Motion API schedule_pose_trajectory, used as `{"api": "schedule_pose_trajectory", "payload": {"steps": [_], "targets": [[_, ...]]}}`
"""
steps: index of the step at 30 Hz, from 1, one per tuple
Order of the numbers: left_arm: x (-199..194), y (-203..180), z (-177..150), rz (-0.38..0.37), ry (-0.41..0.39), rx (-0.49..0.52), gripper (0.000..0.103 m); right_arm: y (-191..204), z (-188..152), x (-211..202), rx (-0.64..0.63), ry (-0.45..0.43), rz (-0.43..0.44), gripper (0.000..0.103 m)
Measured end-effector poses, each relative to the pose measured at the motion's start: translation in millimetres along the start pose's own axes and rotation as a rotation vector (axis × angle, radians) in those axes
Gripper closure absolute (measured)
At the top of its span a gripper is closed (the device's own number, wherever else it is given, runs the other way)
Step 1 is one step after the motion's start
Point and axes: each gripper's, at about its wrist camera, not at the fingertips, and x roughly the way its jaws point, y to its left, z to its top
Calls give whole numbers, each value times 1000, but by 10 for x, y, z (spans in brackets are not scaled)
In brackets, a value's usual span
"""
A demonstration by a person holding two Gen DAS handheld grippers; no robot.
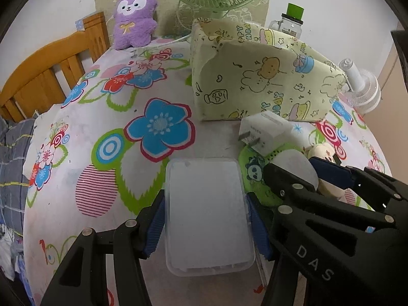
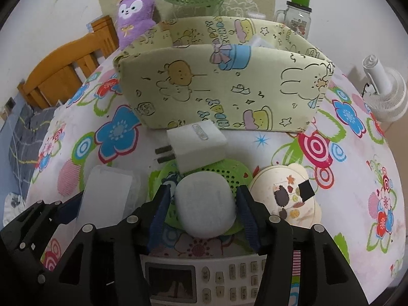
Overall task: Organize rigid objects
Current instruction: 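Lift the case with the left gripper while the right lifts the round container toward the box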
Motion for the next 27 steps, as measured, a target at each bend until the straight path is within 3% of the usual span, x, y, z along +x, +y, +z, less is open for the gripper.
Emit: {"api": "schedule_pose_trajectory", "payload": {"steps": [4, 12, 27], "targets": [[16, 4, -20, 1, 6, 2, 41, 50, -21, 37, 0, 0, 4, 52], [-51, -65, 43, -16, -6, 6, 41, 28, 34, -49, 17, -15, -4, 53], [-414, -264, 459, -26, -82, 31, 41, -124, 384, -519, 38, -94, -33, 53]]}}
